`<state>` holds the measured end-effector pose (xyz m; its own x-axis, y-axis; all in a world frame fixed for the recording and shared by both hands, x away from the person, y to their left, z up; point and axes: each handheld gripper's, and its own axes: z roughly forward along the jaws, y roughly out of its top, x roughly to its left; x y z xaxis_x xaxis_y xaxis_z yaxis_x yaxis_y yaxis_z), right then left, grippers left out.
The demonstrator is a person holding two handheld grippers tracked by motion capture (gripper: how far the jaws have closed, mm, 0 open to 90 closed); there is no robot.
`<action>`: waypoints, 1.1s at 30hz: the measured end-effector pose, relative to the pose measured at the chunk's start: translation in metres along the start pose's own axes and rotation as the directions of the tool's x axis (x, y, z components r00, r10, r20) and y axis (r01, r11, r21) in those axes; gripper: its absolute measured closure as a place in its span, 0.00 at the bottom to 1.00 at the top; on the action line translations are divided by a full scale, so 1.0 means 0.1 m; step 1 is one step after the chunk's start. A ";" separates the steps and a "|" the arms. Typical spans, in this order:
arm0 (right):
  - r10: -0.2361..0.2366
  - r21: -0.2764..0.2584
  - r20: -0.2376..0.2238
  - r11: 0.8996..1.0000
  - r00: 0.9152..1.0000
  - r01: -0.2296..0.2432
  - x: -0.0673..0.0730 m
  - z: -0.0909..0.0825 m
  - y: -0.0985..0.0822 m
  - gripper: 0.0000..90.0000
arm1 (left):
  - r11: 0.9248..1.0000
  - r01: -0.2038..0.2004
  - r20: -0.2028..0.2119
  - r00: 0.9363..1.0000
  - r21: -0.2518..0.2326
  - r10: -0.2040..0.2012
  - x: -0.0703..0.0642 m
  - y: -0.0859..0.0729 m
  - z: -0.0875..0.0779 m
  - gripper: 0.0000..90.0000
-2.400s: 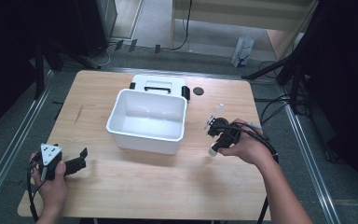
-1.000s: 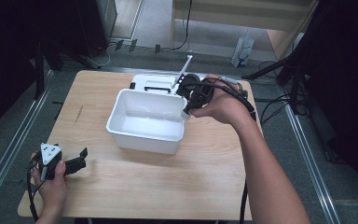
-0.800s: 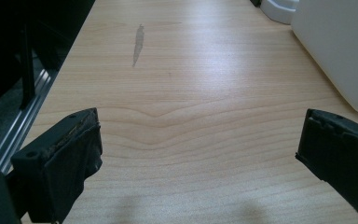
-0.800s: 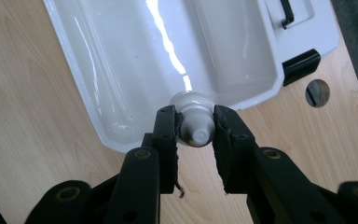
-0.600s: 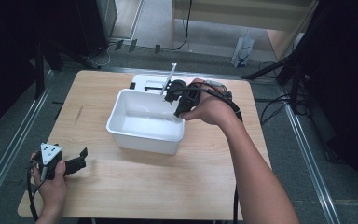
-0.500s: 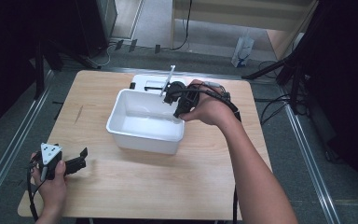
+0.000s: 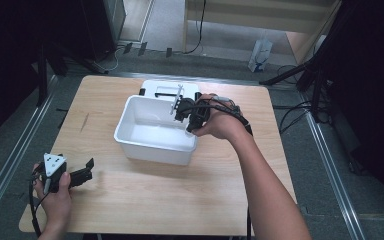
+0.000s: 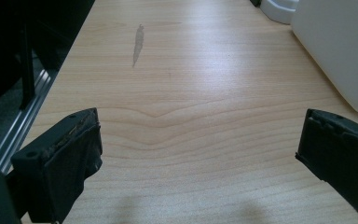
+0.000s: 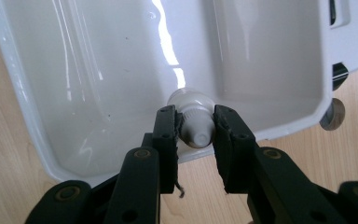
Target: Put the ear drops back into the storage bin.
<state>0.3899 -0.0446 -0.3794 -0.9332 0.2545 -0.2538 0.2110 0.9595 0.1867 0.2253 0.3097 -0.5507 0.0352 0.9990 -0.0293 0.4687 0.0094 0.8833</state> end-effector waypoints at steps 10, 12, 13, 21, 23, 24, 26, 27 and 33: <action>-0.062 0.027 -0.016 0.998 0.998 0.063 0.04 0.28 -0.01 0.80 | 1.000 0.003 -0.002 1.000 -0.001 -0.003 0.00 0.00 -0.01 0.01; -0.059 0.038 -0.023 0.997 0.998 0.060 0.04 0.34 0.00 0.80 | 1.000 0.003 -0.002 1.000 0.001 -0.003 0.00 0.00 -0.01 0.01; -0.065 0.039 -0.024 0.997 0.998 0.066 0.04 0.36 0.01 0.80 | 1.000 0.004 -0.002 1.000 0.000 -0.004 0.00 0.00 -0.01 0.01; -0.059 0.088 -0.058 0.994 0.997 0.064 0.04 0.52 0.07 0.80 | 1.000 0.012 0.001 1.000 -0.004 -0.012 0.01 0.00 -0.02 0.01; -0.067 0.093 -0.056 0.993 0.996 0.072 0.04 0.55 0.10 0.80 | 1.000 0.012 0.002 1.000 -0.008 -0.012 0.01 -0.01 -0.02 0.01; -0.069 0.100 -0.057 0.992 0.996 0.074 0.04 0.56 0.11 0.80 | 1.000 0.008 0.002 1.000 -0.008 -0.008 0.01 -0.01 -0.02 0.01; -0.068 0.104 -0.048 0.992 0.997 0.072 0.05 0.58 0.15 0.80 | 1.000 0.008 -0.004 1.000 -0.010 -0.008 0.00 -0.01 -0.02 0.02; -0.079 0.097 -0.046 0.992 0.996 0.083 0.04 0.59 0.15 0.80 | 1.000 0.007 -0.013 1.000 -0.011 -0.007 0.00 -0.01 -0.02 0.04; -0.075 0.116 -0.059 0.990 0.995 0.082 0.04 0.65 0.18 0.80 | 1.000 0.005 -0.017 1.000 -0.012 -0.005 0.00 -0.01 -0.02 0.07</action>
<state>0.4093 -0.0183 -0.4388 -0.9618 0.1743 -0.2112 0.1666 0.9846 0.0538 0.2227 0.3096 -0.5504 0.0178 0.9995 -0.0261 0.4583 0.0151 0.8887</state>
